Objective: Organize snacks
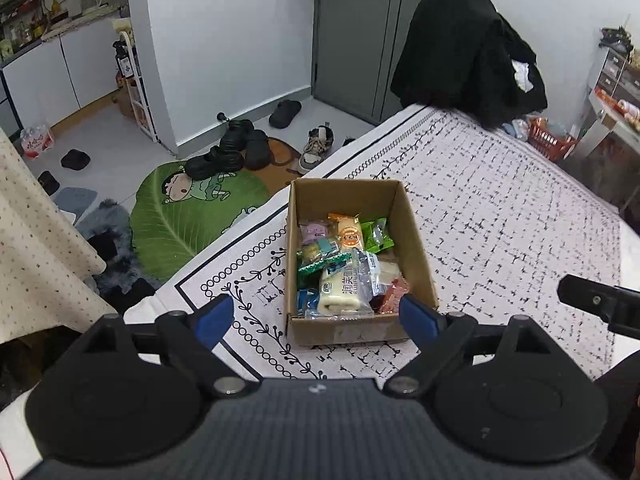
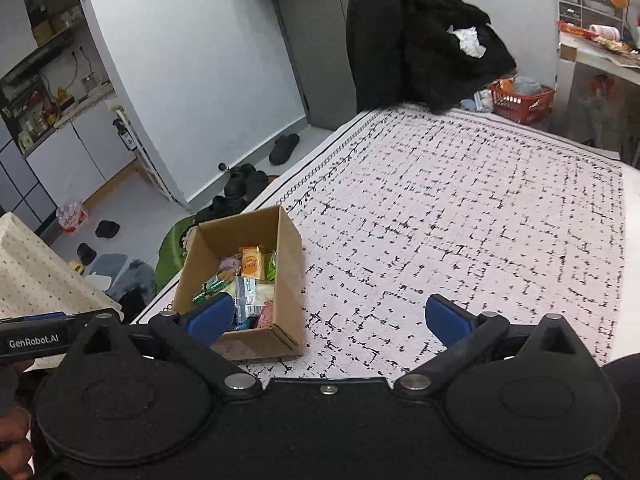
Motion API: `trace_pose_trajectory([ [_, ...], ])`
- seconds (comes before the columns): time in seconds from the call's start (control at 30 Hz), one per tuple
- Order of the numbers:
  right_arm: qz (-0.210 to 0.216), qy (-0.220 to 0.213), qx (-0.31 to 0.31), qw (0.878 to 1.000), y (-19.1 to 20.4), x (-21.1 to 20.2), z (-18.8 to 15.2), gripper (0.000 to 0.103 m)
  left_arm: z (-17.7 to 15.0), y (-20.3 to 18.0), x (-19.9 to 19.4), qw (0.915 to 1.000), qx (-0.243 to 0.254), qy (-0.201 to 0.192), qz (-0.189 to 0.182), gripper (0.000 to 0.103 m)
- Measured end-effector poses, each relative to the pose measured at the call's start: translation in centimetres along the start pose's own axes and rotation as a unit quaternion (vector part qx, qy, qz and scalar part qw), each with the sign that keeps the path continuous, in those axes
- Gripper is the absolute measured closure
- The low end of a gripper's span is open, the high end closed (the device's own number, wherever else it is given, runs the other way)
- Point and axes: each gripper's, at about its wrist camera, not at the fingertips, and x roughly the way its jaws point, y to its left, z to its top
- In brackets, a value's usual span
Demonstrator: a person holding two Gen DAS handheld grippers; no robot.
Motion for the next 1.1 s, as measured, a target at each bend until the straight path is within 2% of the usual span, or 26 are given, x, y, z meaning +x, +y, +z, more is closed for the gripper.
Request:
trace_pose_trajectory([
  [0.3,0.006,-0.002,-0.013,1.000,-0.3,-3.6,-0.1,0.000,-0.4,0.8,-2.7,0.9996,-0.011,-0.011,-0.024,0.012],
  [0.43,0.009,-0.009,-0.013,1.000,-0.3,-5.3,-0.1,0.000,-0.6,0.6,-4.1,0.9990,-0.004,-0.021,-0.039,0.000],
  [0.53,0.007,-0.017,-0.022,1.000,-0.2,-6.6,-0.2,0.000,-0.7,0.3,-5.3,0.9987,0.008,-0.024,-0.044,0.000],
  [0.77,0.032,-0.020,-0.044,0.998,0.2,-8.4,-0.7,0.000,-0.8,0.3,-7.5,0.9980,0.016,-0.041,-0.046,0.000],
  [1.1,0.031,-0.021,-0.028,0.999,-0.7,-9.7,-1.3,0.000,-1.5,0.1,-9.5,0.9968,0.029,-0.051,-0.055,0.000],
])
